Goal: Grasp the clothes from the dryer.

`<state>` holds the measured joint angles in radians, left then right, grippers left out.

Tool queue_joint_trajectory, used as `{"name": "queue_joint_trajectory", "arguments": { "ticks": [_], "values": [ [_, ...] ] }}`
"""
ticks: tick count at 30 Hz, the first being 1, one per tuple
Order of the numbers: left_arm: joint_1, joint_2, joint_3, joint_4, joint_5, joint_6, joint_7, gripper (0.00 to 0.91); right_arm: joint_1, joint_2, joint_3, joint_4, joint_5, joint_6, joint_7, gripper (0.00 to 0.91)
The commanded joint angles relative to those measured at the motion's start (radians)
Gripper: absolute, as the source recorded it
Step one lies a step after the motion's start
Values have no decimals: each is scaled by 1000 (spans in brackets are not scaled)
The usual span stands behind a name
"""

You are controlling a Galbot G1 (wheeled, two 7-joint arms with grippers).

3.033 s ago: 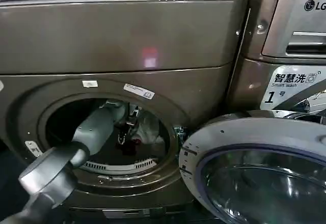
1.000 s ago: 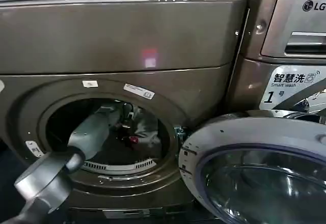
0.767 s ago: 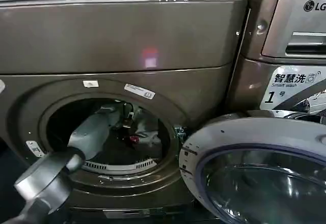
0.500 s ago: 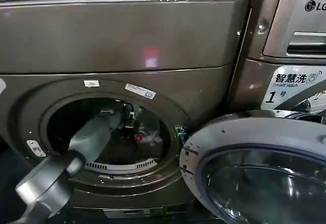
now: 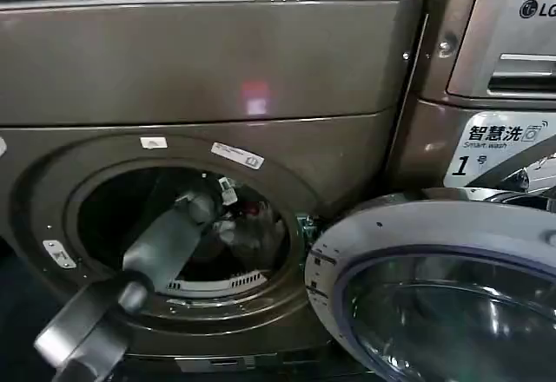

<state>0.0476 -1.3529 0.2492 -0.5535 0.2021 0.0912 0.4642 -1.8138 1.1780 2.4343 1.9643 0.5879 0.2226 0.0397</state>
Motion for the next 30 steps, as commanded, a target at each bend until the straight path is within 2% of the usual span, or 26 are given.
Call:
{"name": "queue_joint_trajectory", "arguments": {
  "ticks": [1,7,13,18,30],
  "values": [
    [90,-20,-209,-183,-479,180,-510,0,6,0,-6,-3,-9,5,2,907],
    [140,-31,-258,-277,-641,140,-706,0,14,-9,-11,-6,-19,6,7,907],
    [170,-41,-302,-341,-748,77,-753,0,15,-3,-12,-13,-33,8,12,907],
    [182,-42,-316,-382,-845,69,-782,0,19,2,-16,-12,-36,8,14,907],
    [181,-43,-311,-389,-837,44,-779,0,27,7,-25,-10,-40,10,14,907]
  ]
}}
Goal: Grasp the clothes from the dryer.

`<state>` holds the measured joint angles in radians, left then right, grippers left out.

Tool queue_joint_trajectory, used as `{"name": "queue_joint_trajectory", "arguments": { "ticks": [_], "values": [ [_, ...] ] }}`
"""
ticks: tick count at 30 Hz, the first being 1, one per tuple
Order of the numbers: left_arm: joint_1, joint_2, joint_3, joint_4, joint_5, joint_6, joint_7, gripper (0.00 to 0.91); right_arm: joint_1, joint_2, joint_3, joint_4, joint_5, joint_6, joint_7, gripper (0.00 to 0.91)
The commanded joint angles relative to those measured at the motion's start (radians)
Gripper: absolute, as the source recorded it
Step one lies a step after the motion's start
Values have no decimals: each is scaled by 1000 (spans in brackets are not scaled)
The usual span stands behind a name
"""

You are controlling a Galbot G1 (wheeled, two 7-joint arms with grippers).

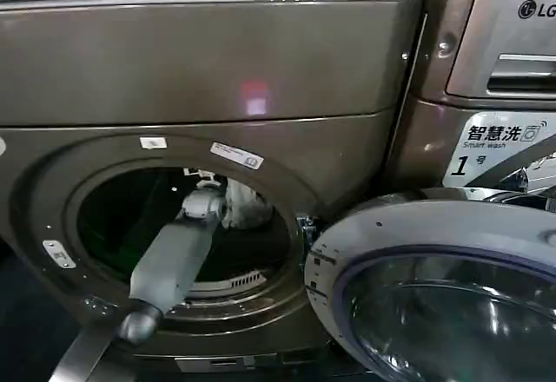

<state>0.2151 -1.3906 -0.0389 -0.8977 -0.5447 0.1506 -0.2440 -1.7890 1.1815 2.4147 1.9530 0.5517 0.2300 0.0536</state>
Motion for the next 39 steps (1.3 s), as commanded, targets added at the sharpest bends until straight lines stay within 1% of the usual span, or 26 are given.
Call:
{"name": "queue_joint_trajectory", "arguments": {
  "ticks": [1,7,18,23,39],
  "values": [
    [14,-6,-22,-44,-85,-15,-71,0,3,5,-6,1,-4,4,0,907],
    [14,-9,-14,-37,-24,-18,-61,0,7,5,-9,2,-11,-15,6,907],
    [4,-16,1,-13,51,-25,-59,0,12,5,-16,-3,-13,-13,8,907],
    [-10,-34,26,15,110,-30,-122,0,14,6,-18,-3,-18,-12,10,907],
    [-17,-38,29,17,113,-32,-122,0,14,4,-11,-8,-19,-10,17,907]
  ]
}}
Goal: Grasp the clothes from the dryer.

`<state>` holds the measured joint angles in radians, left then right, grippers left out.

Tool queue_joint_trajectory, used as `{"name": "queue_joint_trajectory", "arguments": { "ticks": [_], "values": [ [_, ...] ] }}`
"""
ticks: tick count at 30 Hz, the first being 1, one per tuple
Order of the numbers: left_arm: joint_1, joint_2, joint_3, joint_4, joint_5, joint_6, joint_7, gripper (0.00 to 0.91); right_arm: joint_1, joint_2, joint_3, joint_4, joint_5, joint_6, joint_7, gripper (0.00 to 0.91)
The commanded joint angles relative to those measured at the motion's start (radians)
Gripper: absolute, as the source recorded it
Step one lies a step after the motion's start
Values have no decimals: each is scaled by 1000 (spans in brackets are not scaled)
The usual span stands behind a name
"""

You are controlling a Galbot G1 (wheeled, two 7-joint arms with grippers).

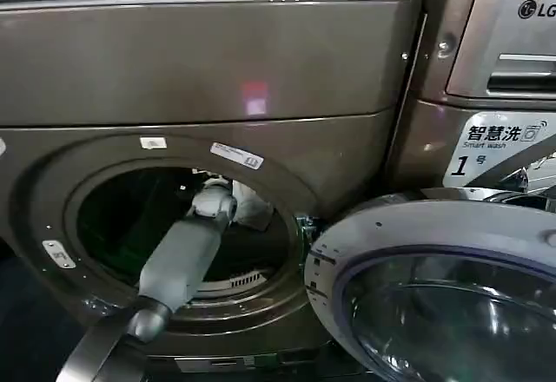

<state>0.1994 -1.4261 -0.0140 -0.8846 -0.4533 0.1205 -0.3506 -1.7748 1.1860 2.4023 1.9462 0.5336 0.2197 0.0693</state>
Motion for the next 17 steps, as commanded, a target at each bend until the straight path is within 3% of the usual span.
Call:
{"name": "queue_joint_trajectory", "arguments": {
  "ticks": [1,17],
  "values": [
    [-1,-2,4,4,22,-2,-15,0,0,-1,1,-1,0,1,1,907],
    [-1,5,3,7,20,-7,-4,0,5,4,-4,2,-2,1,-1,907]
  ]
}}
